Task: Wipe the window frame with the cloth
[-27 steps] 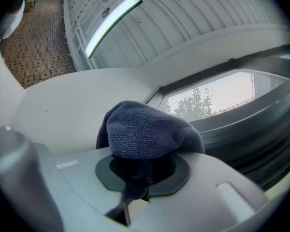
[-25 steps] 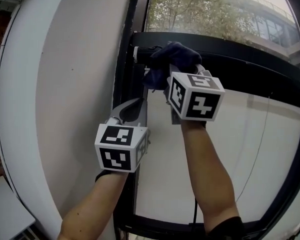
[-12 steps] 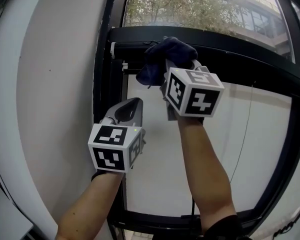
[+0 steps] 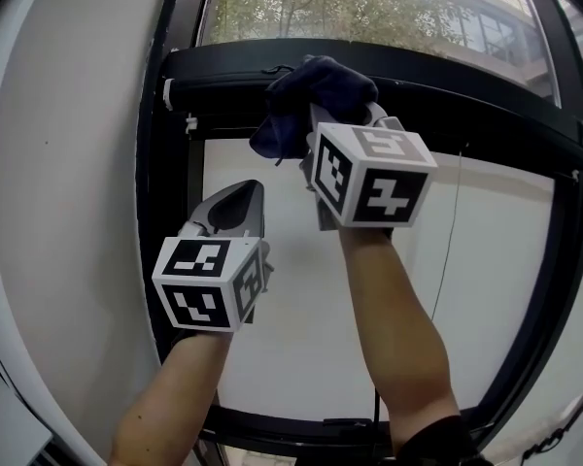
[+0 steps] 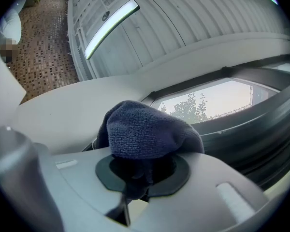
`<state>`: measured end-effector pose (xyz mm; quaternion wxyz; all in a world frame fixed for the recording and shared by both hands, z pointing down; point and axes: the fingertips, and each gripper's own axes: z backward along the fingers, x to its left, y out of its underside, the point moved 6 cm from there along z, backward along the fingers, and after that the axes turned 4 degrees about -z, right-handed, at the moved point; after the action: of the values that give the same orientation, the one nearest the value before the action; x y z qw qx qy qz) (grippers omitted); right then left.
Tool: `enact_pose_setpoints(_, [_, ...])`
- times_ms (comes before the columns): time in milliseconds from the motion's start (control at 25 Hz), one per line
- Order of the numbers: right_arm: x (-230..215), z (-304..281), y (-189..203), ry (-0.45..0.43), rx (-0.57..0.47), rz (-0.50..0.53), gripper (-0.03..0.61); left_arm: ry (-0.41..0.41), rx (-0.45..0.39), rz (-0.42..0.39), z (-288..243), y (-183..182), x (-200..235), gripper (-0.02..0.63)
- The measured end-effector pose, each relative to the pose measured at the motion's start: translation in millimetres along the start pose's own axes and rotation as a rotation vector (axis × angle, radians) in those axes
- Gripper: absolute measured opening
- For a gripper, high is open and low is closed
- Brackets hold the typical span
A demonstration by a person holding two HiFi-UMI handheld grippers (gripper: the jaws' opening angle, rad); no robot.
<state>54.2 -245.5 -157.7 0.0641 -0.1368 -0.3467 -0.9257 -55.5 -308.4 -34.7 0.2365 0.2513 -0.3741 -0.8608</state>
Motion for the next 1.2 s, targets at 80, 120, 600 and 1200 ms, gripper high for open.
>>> enact_pose_setpoints(80, [-10.4,5.6,-3.0,0.001,-0.003,-0.008,0.051,0.009,-0.002,-0.005,-5.0,-2.3,-9.9,-0.006])
enact_pose_setpoints(120, [-16.0,8.6,-5.0,0.007,-0.007,-0.007,0.051,0.012,-0.008,-0.007,-7.0,-4.8,-14.9,-0.006])
enact_pose_setpoints(600, [-72.4,43.1,-17.7,0.047,-0.006,0.002,0.051,0.057,-0.027,-0.023,-21.1,-25.2,-74.7,-0.006])
enact_pose_setpoints(1200, [-125.4,73.6,-29.3,0.053,0.008,0.015,0.051,0.078,-0.009,-0.016,-44.0,-29.9,-139.7,-0.006])
